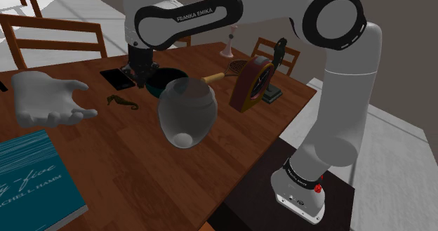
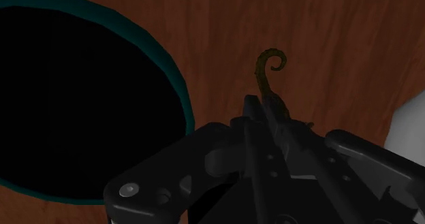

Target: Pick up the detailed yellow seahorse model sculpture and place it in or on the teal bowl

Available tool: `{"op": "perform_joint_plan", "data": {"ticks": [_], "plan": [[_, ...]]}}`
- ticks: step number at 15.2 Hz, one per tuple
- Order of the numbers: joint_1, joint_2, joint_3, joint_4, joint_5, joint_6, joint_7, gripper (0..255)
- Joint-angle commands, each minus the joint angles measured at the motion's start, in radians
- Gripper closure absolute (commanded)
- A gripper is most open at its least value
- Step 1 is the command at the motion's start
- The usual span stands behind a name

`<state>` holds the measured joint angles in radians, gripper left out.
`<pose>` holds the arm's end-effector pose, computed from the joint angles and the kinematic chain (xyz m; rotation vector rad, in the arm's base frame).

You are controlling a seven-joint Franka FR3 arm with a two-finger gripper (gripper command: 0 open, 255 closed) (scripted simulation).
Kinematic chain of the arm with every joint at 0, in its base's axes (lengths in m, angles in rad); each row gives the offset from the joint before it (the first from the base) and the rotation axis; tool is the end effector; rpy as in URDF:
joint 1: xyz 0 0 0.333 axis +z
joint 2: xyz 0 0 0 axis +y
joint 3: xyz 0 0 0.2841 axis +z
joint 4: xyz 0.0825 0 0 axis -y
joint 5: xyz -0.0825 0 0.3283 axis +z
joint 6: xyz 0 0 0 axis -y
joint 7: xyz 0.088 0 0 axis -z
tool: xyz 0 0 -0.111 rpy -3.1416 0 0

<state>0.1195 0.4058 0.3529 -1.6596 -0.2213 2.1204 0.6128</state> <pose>0.5577 0.2466 0.3851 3.1298 -0.1008 0.1587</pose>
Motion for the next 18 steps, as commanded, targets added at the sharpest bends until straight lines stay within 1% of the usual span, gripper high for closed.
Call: {"op": "perform_joint_plan", "data": {"ticks": [1, 5, 6, 10, 13, 14, 18], "plan": [[0.000, 0.000, 0.000, 0.000, 0.000, 0.000, 0.000, 255], [0.000, 0.000, 0.000, 0.000, 0.000, 0.000, 0.000, 255], [0.000, 0.000, 0.000, 0.000, 0.000, 0.000, 0.000, 0], [-0.026, 0.177, 0.036, 0.161, 0.008, -0.013, -0.255, 0], [-0.025, 0.328, 0.066, 0.324, 0.001, -0.060, -0.436, 0], [-0.022, 0.359, 0.071, 0.360, -0.001, -0.072, -0.469, 0], [-0.016, 0.384, 0.065, 0.348, -0.010, -0.036, -0.465, 0]]}}
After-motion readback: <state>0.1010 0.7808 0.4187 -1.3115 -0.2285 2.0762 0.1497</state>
